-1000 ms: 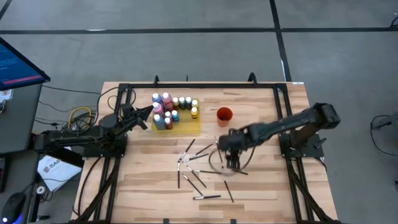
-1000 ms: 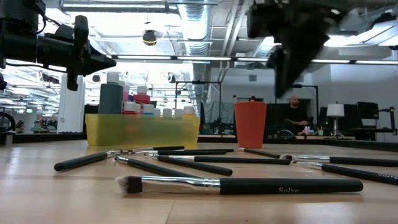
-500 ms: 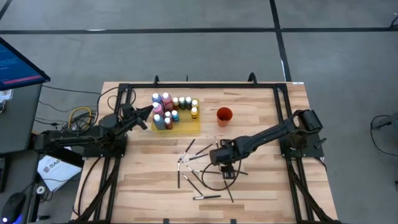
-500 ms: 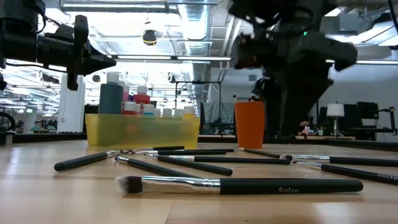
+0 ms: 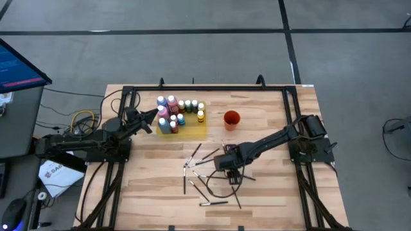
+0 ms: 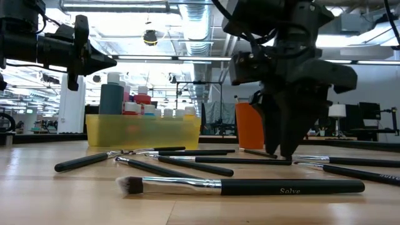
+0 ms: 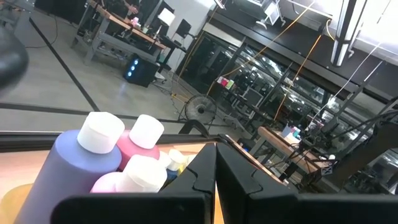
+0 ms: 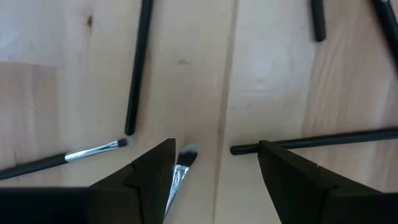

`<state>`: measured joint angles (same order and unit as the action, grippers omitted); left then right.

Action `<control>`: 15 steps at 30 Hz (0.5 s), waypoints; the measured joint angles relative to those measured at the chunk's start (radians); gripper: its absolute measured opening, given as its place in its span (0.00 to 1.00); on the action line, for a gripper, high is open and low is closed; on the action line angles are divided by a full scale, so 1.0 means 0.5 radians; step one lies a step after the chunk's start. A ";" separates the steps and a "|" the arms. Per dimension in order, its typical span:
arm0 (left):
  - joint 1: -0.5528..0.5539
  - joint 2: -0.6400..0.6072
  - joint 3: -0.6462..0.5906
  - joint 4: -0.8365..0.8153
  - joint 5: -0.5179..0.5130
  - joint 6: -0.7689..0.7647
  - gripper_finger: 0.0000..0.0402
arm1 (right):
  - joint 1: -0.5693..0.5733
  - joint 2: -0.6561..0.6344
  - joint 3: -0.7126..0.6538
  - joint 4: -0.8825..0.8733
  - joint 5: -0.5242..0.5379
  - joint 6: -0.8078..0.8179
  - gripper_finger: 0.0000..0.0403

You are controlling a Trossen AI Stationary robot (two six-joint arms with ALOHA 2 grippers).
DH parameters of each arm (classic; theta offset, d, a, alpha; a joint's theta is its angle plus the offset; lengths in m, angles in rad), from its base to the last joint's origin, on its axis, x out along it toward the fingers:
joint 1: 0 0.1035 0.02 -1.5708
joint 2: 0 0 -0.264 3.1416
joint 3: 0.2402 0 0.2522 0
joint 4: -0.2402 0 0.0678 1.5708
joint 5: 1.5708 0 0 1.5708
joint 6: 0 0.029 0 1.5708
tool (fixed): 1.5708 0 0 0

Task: Pick & Place Paint Supplies
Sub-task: Put the silver paint brush into the cup

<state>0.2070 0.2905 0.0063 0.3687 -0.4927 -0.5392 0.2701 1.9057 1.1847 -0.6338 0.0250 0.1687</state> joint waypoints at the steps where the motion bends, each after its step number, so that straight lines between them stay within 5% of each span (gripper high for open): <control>1: 0.000 0.000 0.000 0.000 0.000 0.000 0.00 | -0.006 0.000 0.000 -0.001 0.000 -0.008 0.56; 8: 0.000 0.001 0.000 0.000 0.000 0.000 0.00 | -0.006 0.000 -0.002 -0.002 -0.002 -0.008 0.50; 15: 0.000 0.000 0.000 0.000 0.000 0.000 0.00 | -0.008 0.050 0.007 -0.006 -0.038 -0.008 0.33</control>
<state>0.2071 0.2907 0.0063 0.3687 -0.4927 -0.5392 0.2661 1.9308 1.1881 -0.6369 0.0061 0.1650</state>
